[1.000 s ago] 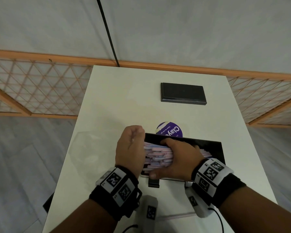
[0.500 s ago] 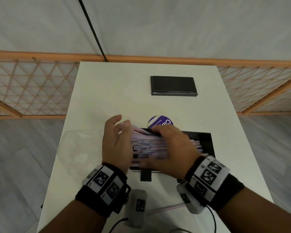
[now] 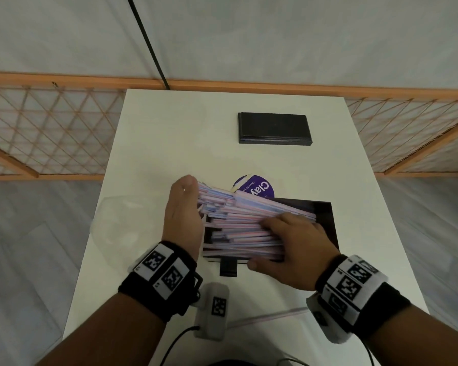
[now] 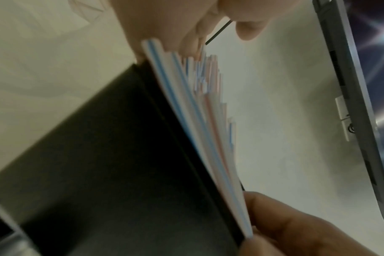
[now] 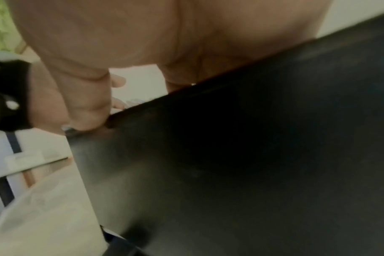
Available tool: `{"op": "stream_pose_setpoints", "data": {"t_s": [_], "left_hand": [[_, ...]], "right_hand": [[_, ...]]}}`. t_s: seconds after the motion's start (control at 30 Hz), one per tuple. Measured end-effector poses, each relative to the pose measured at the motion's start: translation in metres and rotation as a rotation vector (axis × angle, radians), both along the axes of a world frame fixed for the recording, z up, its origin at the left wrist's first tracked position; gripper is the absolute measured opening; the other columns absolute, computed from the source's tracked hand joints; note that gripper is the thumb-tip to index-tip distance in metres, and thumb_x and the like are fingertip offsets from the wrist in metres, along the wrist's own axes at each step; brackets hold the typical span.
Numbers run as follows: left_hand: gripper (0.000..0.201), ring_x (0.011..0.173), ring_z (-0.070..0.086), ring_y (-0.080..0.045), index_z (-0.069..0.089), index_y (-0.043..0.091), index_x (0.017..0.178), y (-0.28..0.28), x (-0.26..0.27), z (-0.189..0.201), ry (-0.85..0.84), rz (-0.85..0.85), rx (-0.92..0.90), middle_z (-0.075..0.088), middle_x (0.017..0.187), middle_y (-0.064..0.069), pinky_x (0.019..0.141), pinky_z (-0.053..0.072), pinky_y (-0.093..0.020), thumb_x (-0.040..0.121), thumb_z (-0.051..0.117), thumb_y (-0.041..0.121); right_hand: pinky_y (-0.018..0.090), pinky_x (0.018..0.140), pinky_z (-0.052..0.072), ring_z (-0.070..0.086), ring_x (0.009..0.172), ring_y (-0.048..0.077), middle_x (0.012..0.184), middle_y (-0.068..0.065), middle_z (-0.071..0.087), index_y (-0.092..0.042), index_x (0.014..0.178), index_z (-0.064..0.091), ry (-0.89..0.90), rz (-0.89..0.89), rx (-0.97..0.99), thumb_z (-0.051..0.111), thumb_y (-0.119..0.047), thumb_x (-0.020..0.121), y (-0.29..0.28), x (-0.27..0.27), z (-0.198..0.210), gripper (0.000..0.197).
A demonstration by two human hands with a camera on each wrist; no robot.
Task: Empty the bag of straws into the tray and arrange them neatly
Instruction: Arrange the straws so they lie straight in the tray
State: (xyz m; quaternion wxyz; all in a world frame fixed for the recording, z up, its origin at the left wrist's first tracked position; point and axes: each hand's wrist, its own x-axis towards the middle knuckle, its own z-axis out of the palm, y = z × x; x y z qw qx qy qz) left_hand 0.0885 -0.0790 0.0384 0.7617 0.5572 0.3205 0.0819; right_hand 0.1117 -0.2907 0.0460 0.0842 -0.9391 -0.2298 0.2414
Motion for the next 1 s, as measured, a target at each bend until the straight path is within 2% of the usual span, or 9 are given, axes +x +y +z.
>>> {"op": "stream_pose_setpoints", "data": {"t_s": [0.07, 0.2, 0.27, 0.4, 0.53, 0.67, 0.8, 0.93, 1.0], "left_hand": [[0.063, 0.116, 0.067, -0.024, 0.059, 0.018, 0.130, -0.003, -0.008, -0.003, 0.022, -0.008, -0.046, 0.070, 0.126, -0.006, 0.096, 0.052, -0.040, 0.088, 0.050, 0.064], [0.049, 0.107, 0.072, -0.030, 0.061, 0.017, 0.125, -0.013, -0.021, -0.006, 0.070, -0.061, -0.044, 0.073, 0.117, -0.012, 0.088, 0.059, -0.045, 0.106, 0.035, 0.054], [0.058, 0.106, 0.071, -0.033, 0.062, 0.019, 0.122, -0.020, -0.023, -0.005, 0.070, -0.084, 0.012, 0.073, 0.115, -0.013, 0.094, 0.057, -0.055, 0.097, 0.037, 0.065], [0.068, 0.103, 0.070, -0.030, 0.063, 0.027, 0.115, -0.024, -0.022, -0.008, 0.074, -0.073, 0.091, 0.072, 0.110, -0.007, 0.096, 0.054, -0.058, 0.081, 0.035, 0.078], [0.075, 0.103, 0.072, -0.026, 0.062, 0.028, 0.121, -0.024, -0.021, -0.009, 0.080, -0.126, 0.091, 0.073, 0.112, -0.004, 0.094, 0.056, -0.057, 0.079, 0.033, 0.083], [0.070, 0.105, 0.069, -0.024, 0.063, 0.029, 0.112, -0.023, -0.021, -0.009, 0.094, -0.095, 0.154, 0.072, 0.109, 0.000, 0.099, 0.052, -0.055, 0.078, 0.033, 0.082], [0.072, 0.103, 0.067, -0.019, 0.061, 0.026, 0.115, -0.027, -0.019, -0.010, 0.110, -0.098, 0.211, 0.069, 0.106, 0.005, 0.100, 0.051, -0.048, 0.077, 0.031, 0.080], [0.050, 0.097, 0.062, -0.002, 0.059, 0.021, 0.118, -0.026, -0.019, -0.015, 0.127, -0.250, 0.374, 0.064, 0.106, 0.012, 0.082, 0.044, -0.009, 0.101, 0.034, 0.061], [0.063, 0.103, 0.063, -0.006, 0.058, 0.024, 0.120, -0.026, -0.019, -0.017, 0.127, -0.313, 0.425, 0.065, 0.112, 0.008, 0.090, 0.048, -0.018, 0.091, 0.033, 0.074]], "right_hand": [[0.046, 0.109, 0.034, 0.048, 0.126, 0.017, 0.133, -0.016, 0.052, -0.037, 0.134, 0.045, -0.008, -0.008, -0.098, 0.026, -0.100, 0.054, 0.000, 0.000, 0.002, 0.103], [0.045, 0.106, 0.038, 0.054, 0.121, 0.017, 0.127, -0.017, 0.057, -0.040, 0.130, 0.046, 0.005, 0.030, -0.017, 0.027, -0.098, 0.062, 0.009, -0.001, -0.001, 0.092], [0.042, 0.101, 0.044, 0.056, 0.116, 0.015, 0.121, -0.019, 0.058, -0.040, 0.127, 0.049, 0.016, 0.065, 0.053, 0.027, -0.096, 0.068, 0.012, 0.001, -0.003, 0.085], [0.043, 0.101, 0.044, 0.058, 0.114, 0.020, 0.117, -0.011, 0.061, -0.034, 0.122, 0.054, -0.028, 0.039, -0.085, 0.003, -0.102, 0.058, 0.016, 0.005, -0.003, 0.106], [0.042, 0.102, 0.039, 0.053, 0.118, 0.020, 0.121, -0.010, 0.054, -0.036, 0.129, 0.048, 0.011, 0.123, -0.067, 0.022, -0.097, 0.064, 0.023, 0.000, -0.001, 0.093], [0.042, 0.101, 0.043, 0.056, 0.116, 0.019, 0.121, -0.010, 0.059, -0.034, 0.123, 0.052, 0.020, 0.066, -0.087, 0.023, -0.100, 0.058, 0.023, 0.002, -0.003, 0.097], [0.045, 0.102, 0.038, 0.054, 0.117, 0.021, 0.120, -0.010, 0.058, -0.036, 0.120, 0.052, 0.009, 0.090, -0.112, 0.020, -0.101, 0.057, 0.030, 0.000, -0.001, 0.096], [0.047, 0.103, 0.041, 0.057, 0.117, 0.021, 0.124, -0.008, 0.062, -0.030, 0.123, 0.054, -0.010, 0.030, -0.140, 0.000, -0.107, 0.044, 0.034, 0.000, -0.001, 0.123], [0.039, 0.096, 0.047, 0.059, 0.111, 0.021, 0.121, -0.005, 0.062, -0.026, 0.123, 0.054, 0.000, 0.069, -0.076, 0.004, -0.104, 0.049, 0.040, -0.003, -0.002, 0.118]]}}
